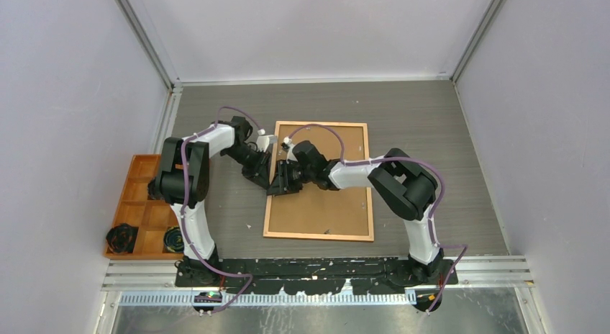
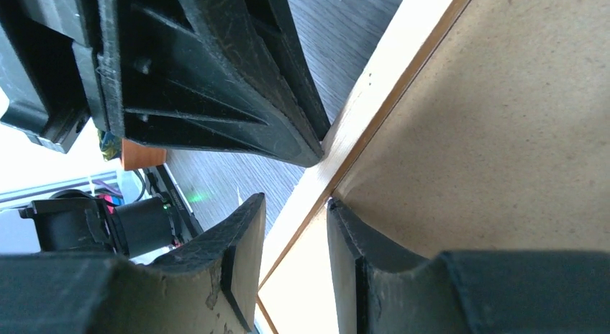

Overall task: Put the photo into the frame
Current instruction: Install the photo frame at the center of the board.

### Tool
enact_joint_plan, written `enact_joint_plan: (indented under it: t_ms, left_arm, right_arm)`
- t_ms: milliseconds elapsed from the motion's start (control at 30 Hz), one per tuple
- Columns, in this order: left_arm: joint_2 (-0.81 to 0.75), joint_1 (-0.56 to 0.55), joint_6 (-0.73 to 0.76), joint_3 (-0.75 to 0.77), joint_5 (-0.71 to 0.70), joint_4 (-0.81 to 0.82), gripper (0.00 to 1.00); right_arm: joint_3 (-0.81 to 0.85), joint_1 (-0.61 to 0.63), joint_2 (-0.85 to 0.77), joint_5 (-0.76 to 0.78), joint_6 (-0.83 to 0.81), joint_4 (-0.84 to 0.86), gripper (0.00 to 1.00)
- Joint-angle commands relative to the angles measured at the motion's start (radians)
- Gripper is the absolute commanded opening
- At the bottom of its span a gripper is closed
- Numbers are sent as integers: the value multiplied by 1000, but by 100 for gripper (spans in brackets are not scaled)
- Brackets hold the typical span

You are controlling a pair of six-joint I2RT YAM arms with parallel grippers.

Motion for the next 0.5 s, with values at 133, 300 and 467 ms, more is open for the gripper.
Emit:
enact_joint_plan:
  t_ms: [133, 300, 467]
  left_arm:
    - [6, 18, -14, 81, -42, 9, 13]
    - [57, 48, -50, 180, -24, 3, 15]
    - [124, 49, -106, 269, 12, 24, 20]
  right_arm:
    - [32, -114, -100, 18, -39, -29, 52]
    - [35, -210, -121, 27, -16, 0, 63]
    - [107, -246, -52, 26, -15, -15, 65]
